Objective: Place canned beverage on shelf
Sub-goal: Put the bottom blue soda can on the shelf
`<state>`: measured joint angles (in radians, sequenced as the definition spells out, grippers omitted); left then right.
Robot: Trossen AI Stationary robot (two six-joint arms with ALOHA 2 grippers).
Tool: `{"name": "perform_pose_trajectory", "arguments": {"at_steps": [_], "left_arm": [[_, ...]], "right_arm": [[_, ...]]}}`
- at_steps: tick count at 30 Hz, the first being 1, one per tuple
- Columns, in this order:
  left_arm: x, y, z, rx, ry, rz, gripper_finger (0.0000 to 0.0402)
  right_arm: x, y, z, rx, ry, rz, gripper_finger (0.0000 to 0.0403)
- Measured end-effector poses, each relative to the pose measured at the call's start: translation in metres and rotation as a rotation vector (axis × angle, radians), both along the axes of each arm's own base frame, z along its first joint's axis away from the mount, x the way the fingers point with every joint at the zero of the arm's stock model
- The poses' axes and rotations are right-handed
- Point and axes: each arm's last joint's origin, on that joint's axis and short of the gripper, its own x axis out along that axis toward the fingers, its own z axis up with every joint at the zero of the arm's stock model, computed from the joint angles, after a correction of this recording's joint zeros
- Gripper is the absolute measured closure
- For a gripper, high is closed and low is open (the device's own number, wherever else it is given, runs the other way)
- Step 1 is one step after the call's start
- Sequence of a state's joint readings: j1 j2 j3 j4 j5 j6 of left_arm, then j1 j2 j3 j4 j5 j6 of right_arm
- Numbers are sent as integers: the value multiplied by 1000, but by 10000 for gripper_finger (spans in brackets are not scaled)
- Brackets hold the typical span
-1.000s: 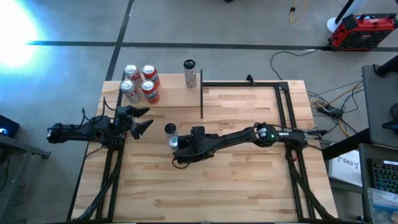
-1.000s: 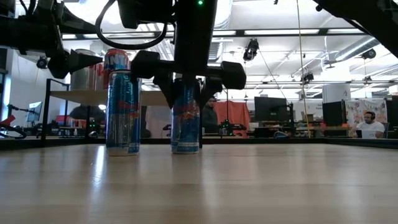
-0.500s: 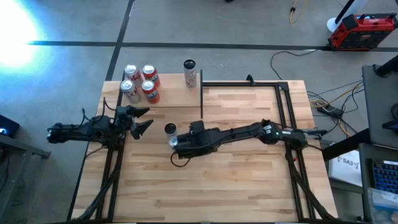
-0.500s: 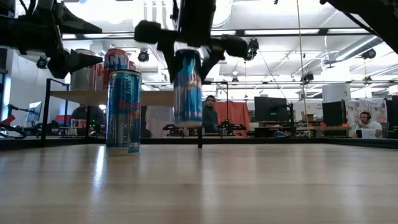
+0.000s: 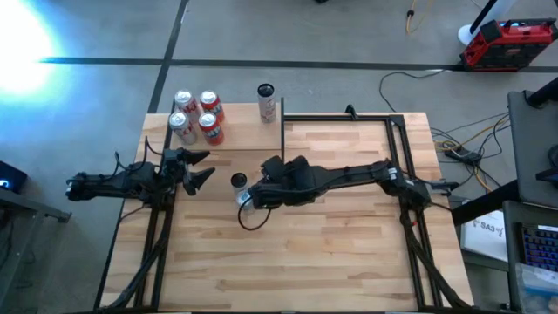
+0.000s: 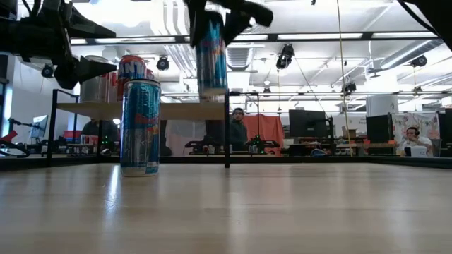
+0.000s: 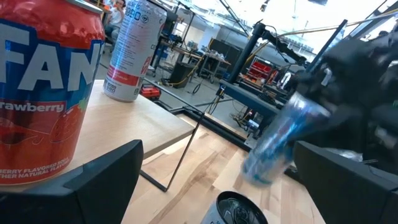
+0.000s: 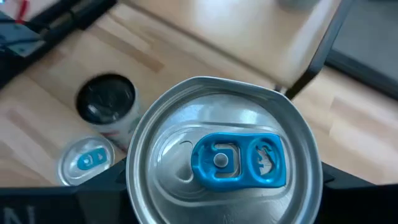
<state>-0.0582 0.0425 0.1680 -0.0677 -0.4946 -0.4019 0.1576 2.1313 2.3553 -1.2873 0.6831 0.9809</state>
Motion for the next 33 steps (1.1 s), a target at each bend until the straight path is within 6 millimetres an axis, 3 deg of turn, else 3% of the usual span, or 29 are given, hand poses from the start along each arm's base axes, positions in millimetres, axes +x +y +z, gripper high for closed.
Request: {"name": "perform_pose_trajectory", "arguments": {"at_steps": [6,20,33], "left_arm": [[0,0,0,0,0,0,3],[0,0,0,0,0,0,3],[0,0,0,0,0,0,3]], "right_arm": [[-4,-22,21,-72,-31,17,167],[9,-73,31,-118,-76,69,175],[15,-112,36,-87,-95,233,175]]}}
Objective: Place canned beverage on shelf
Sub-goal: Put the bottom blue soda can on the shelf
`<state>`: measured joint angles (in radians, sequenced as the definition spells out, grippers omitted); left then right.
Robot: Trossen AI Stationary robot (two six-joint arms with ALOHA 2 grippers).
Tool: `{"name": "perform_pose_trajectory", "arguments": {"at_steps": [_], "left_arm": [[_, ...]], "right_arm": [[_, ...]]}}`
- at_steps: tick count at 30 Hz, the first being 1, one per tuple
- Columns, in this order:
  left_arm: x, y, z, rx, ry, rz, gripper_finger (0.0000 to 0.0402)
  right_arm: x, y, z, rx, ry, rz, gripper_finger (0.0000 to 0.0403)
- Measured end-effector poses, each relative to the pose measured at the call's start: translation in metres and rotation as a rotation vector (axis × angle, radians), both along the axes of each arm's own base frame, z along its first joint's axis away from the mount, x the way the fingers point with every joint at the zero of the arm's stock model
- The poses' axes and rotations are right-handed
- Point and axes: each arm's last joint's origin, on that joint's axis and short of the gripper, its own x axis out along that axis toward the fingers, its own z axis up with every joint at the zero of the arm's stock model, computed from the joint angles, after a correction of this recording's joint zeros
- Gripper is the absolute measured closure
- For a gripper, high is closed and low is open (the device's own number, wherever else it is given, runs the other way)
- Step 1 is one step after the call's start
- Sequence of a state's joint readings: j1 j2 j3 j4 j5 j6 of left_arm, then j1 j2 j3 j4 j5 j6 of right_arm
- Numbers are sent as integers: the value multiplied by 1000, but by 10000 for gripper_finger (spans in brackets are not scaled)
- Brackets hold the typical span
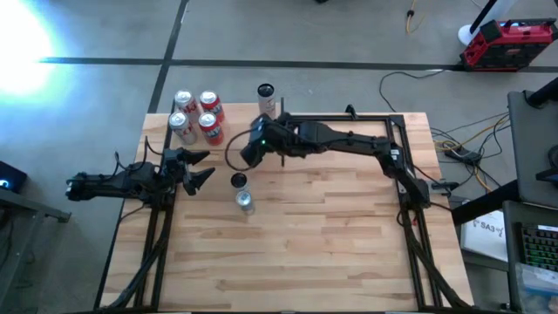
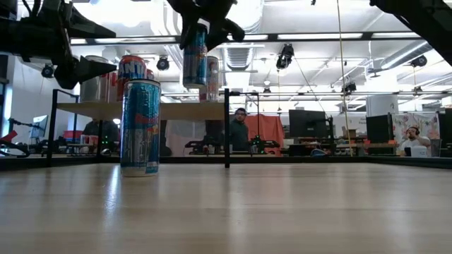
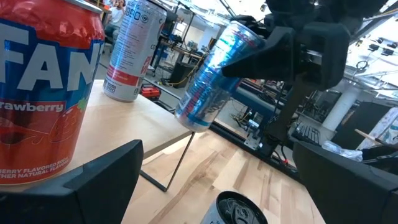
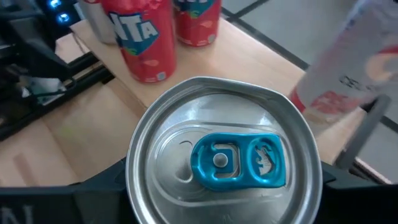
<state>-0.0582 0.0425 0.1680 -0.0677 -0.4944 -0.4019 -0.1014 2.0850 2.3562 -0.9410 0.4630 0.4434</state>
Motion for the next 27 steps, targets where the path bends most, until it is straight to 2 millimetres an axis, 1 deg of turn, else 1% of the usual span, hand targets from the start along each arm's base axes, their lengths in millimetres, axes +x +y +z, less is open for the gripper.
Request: {"name": "perform_pose_trajectory", "arguments": {"at_steps": [10,16,22,23,25,27], "left_arm": [[0,0,0,0,0,0,3],[0,0,0,0,0,0,3],[0,0,0,0,-1,0,3],[0,0,0,0,0,0,3],[0,0,0,0,0,0,3],[0,0,0,0,0,0,3]], "right_arm": [[1,-27,3,-6,12,195,172],[3,-45,1,13,-17,286,172],[9,-58,-11,27,-15,315,171],[11,-59,-15,24,-9,323,171],[13,-61,-15,12,-14,354,171],[14,-62,-20,-7,15,375,170]]}}
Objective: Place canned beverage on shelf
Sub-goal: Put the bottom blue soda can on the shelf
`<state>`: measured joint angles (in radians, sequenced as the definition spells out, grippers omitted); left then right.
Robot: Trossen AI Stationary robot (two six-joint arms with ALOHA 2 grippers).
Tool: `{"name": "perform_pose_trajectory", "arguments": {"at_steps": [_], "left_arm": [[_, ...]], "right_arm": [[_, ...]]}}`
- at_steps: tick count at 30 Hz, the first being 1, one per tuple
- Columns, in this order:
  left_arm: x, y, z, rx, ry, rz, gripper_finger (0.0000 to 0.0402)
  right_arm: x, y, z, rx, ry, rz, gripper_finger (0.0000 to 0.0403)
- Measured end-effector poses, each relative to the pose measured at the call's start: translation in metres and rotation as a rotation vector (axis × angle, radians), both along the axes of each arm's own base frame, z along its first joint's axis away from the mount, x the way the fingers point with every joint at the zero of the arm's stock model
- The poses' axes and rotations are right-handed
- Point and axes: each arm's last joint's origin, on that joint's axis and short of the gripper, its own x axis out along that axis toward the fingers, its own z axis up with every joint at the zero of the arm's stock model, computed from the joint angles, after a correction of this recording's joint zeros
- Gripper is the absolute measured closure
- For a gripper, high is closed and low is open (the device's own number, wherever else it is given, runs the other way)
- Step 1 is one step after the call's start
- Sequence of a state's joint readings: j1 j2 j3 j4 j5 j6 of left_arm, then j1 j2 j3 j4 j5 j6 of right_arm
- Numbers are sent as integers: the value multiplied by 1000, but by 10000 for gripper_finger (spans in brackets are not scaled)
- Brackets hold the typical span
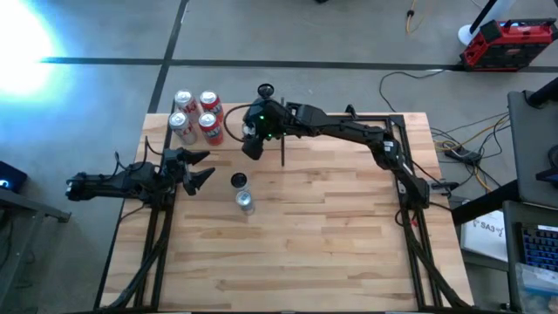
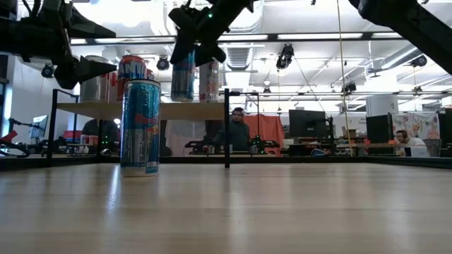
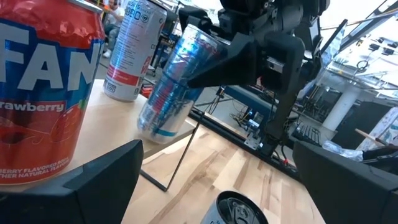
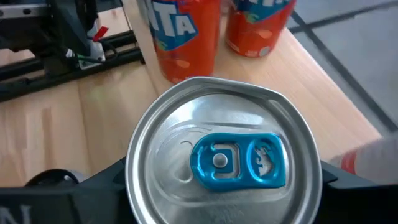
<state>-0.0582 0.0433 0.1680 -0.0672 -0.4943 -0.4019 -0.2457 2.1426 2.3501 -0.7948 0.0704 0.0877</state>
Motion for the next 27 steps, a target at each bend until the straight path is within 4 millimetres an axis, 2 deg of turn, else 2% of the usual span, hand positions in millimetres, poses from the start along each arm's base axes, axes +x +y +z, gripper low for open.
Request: {"name": "perform_pose_trajectory", "arguments": {"at_steps": [6,17,27], "left_arm": [[0,0,0,0,1,0,3],[0,0,0,0,1,0,3],[0,0,0,0,1,0,3]], "right_arm": [[2,-4,1,-32,-22,26,170],[-3,-24,2,-34,-38,49,170],[-1,-25,-1,-30,-31,80,163]]}}
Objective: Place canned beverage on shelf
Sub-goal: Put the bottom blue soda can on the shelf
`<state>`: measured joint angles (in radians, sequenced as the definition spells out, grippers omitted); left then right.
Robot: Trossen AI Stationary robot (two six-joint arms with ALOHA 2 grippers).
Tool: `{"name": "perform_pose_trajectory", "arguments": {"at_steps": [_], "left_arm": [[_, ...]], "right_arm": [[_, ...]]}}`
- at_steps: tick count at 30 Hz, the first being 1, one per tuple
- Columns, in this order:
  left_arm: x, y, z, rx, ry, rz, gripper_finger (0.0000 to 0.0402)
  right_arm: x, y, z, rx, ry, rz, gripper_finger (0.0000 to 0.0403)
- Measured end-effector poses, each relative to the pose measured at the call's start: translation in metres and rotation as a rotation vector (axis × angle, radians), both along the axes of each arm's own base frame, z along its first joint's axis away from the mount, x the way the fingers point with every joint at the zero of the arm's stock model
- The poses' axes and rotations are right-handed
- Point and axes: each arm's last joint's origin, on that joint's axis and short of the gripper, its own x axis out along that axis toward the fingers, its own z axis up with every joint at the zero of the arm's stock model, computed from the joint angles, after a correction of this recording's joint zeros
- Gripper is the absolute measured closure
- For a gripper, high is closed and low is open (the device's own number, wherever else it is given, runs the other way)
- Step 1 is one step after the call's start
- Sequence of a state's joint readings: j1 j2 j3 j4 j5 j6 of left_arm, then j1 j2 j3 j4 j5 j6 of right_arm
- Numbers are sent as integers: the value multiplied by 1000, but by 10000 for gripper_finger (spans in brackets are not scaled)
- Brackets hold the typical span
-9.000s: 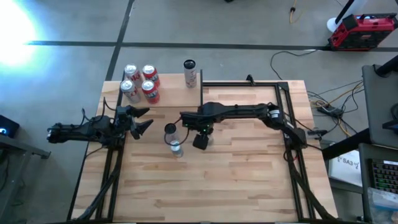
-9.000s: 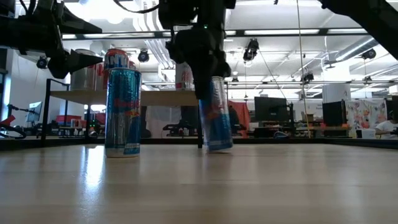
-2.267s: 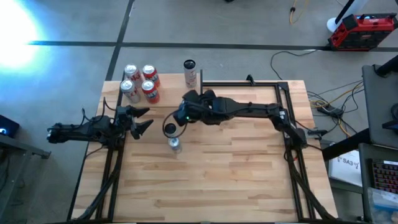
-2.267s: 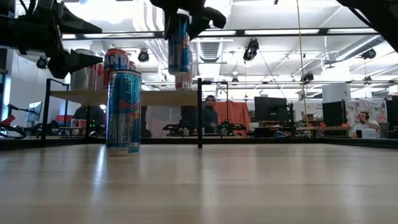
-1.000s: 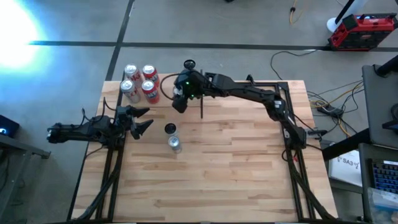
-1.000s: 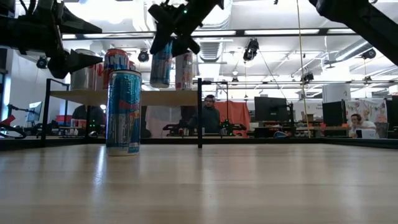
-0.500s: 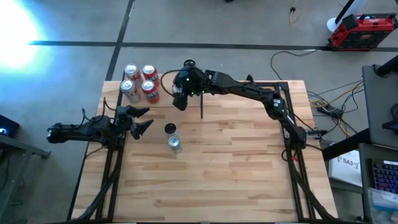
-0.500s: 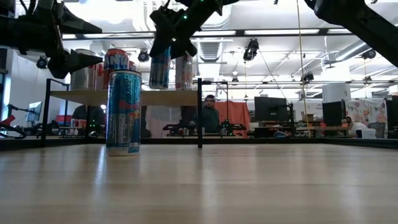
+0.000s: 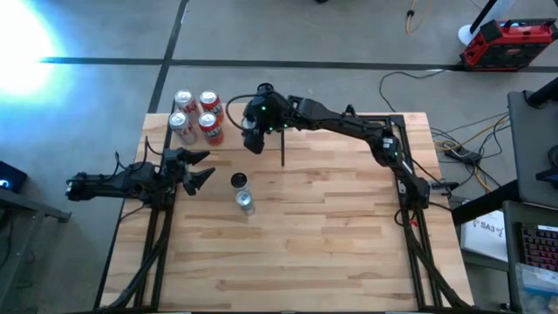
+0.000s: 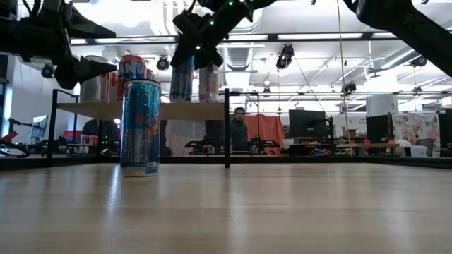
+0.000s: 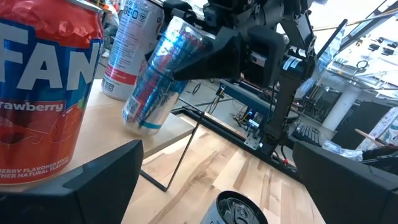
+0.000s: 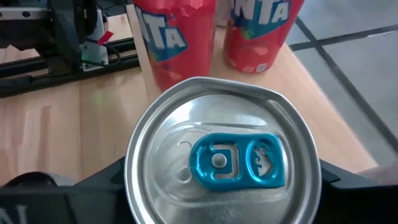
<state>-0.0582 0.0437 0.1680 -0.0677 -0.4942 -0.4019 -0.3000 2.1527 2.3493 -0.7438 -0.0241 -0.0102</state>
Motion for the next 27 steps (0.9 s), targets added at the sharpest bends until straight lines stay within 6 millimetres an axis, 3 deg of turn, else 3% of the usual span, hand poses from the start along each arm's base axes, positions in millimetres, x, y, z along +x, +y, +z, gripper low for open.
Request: {"name": "perform_pose_trajectory", "arguments": {"at_steps": [18,27], "left_arm": [[0,0,0,0,0,0,3],[0,0,0,0,0,0,3]], "right_arm": [[3,0,-2,25,-24,-18,108],[5,7,-3,40,-22,-132,48]]}}
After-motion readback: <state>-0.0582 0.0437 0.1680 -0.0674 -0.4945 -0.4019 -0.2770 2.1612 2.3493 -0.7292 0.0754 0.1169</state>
